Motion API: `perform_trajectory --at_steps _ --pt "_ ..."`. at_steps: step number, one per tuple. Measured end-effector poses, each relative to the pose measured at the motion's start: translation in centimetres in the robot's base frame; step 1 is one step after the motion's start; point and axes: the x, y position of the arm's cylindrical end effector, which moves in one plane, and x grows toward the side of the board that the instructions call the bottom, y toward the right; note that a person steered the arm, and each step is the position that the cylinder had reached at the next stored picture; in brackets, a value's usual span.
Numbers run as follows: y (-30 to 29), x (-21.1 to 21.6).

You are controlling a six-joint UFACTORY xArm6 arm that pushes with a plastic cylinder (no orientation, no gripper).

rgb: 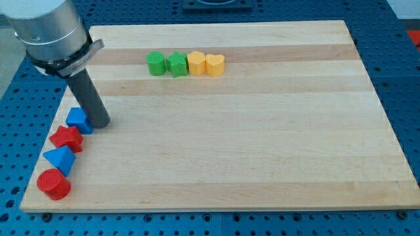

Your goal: Push yellow hexagon towards blue cube

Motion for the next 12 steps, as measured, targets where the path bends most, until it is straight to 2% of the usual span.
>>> perform_trajectory --at_steps 3,5,10,11,12 --pt "-0.3 0.0" --pt "8.1 -1.4" --pt "24.5 -9.9" --pt "26.4 -12.7" --pt "26.1 -13.5"
